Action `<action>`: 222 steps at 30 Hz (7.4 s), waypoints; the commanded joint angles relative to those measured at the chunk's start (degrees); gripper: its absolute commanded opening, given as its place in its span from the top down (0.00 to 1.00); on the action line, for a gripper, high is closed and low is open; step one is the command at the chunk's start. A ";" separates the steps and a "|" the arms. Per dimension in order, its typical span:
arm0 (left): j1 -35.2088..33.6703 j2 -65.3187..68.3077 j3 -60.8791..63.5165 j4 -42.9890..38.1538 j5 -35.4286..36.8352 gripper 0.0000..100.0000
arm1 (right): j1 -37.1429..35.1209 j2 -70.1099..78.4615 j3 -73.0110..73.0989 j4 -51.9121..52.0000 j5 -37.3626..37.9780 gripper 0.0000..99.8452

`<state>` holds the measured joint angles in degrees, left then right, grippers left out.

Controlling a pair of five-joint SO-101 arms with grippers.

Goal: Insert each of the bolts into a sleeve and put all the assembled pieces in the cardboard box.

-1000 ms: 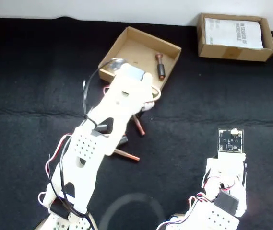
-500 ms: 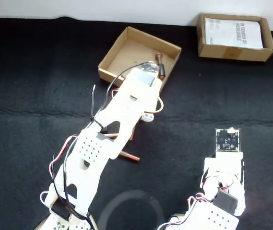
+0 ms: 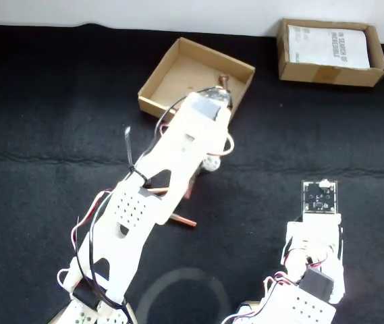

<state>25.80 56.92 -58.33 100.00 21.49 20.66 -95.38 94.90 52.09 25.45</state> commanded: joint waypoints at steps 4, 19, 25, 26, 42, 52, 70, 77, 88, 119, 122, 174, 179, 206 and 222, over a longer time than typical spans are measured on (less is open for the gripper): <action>-2.42 -8.84 -7.69 1.14 0.53 0.99 | -10.68 -0.84 0.66 -1.10 -13.19 0.99; -4.00 -44.79 16.92 1.05 -3.87 0.99 | -35.21 -0.75 -2.07 -8.57 -10.46 0.99; -4.00 -60.70 31.52 0.97 -4.04 0.99 | -40.13 -0.75 -1.63 -17.01 -10.46 0.99; -4.00 -62.99 34.07 0.97 -4.04 0.99 | -40.75 -0.75 -1.54 -18.95 -10.46 0.99; -4.00 -90.51 57.98 -2.29 -3.69 0.99 | -53.41 -0.40 -5.58 -25.71 -26.55 0.99; -4.00 -114.77 79.87 -21.89 -3.69 0.99 | -55.78 -0.75 -5.32 -25.63 -35.43 0.99; -3.56 -142.73 116.62 -60.66 -3.78 0.99 | -59.65 -0.75 -5.49 -25.54 -35.16 0.99; -3.56 -142.73 125.05 -72.26 -3.69 0.99 | -61.85 -0.84 -3.12 -28.00 -35.08 0.99; -3.47 -142.73 127.16 -78.24 1.23 0.99 | -60.44 0.13 8.84 -51.30 -27.78 0.99; 8.22 -137.71 113.19 -71.82 -14.07 0.99 | -60.53 0.22 8.84 -51.21 -27.78 0.99; 7.25 -133.67 110.29 -71.82 -13.98 0.99 | -60.44 0.22 8.84 -51.21 -27.78 0.99; 5.58 -129.63 113.45 -66.99 -10.20 0.99 | -57.89 -0.22 8.31 -49.63 -27.52 0.99; 5.93 -129.19 114.86 -64.70 -9.32 0.99 | -58.15 -0.22 8.31 -49.63 -27.52 0.99; -0.57 -129.71 110.37 -51.78 -9.32 0.78 | -58.51 0.13 5.85 -49.27 -27.43 0.99; -0.48 -129.80 89.80 -32.18 -9.41 0.98 | -51.74 0.13 5.93 -49.19 -27.43 0.99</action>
<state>25.71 -72.57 35.82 65.63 11.74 -33.58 -95.21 96.13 3.03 -2.51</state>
